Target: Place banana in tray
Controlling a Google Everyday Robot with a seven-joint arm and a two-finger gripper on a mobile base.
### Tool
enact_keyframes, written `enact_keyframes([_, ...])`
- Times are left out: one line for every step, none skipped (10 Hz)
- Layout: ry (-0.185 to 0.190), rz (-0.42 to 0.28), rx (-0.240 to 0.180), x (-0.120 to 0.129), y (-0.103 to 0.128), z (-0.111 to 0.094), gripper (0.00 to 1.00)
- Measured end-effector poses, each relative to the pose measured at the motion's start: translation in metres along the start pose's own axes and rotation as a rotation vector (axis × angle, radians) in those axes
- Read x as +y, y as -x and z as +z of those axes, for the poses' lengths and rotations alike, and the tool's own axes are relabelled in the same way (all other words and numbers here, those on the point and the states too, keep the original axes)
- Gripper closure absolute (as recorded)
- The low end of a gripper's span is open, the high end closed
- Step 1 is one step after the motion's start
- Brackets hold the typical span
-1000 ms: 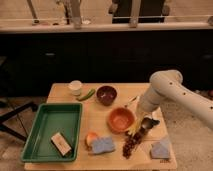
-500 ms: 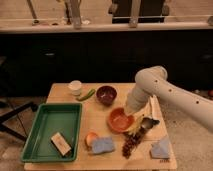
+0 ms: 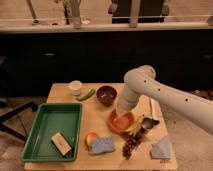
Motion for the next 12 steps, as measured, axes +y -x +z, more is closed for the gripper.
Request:
enact_keyframes([-0.003, 0.003, -0.002, -0.001, 0.001, 0.0, 1.0])
enact_keyframes([-0.006, 0.011, -0.004, 0.002, -0.004, -0.001, 1.0])
enact_keyframes([-0.009, 0.013, -0.007, 0.007, -0.013, -0.003, 1.0])
enact_keyframes([-0.011, 0.016, -0.009, 0.011, -0.022, -0.006, 1.0])
enact_keyframes([-0.014, 0.022, -0.011, 0.018, -0.034, -0.01, 1.0])
enact_keyframes([-0.016, 0.025, -0.013, 0.021, -0.037, -0.011, 1.0])
enact_keyframes([-0.018, 0.027, -0.014, 0.021, -0.037, -0.012, 1.0])
enact_keyframes([-0.02, 0.027, -0.018, 0.021, -0.036, -0.012, 1.0])
enact_keyframes([-0.02, 0.03, -0.021, 0.022, -0.036, -0.011, 1.0])
enact_keyframes([-0.02, 0.033, -0.023, 0.023, -0.036, -0.011, 1.0])
enact_keyframes([-0.02, 0.034, -0.024, 0.023, -0.036, -0.011, 1.0])
enact_keyframes([-0.019, 0.038, -0.026, 0.024, -0.035, -0.01, 1.0])
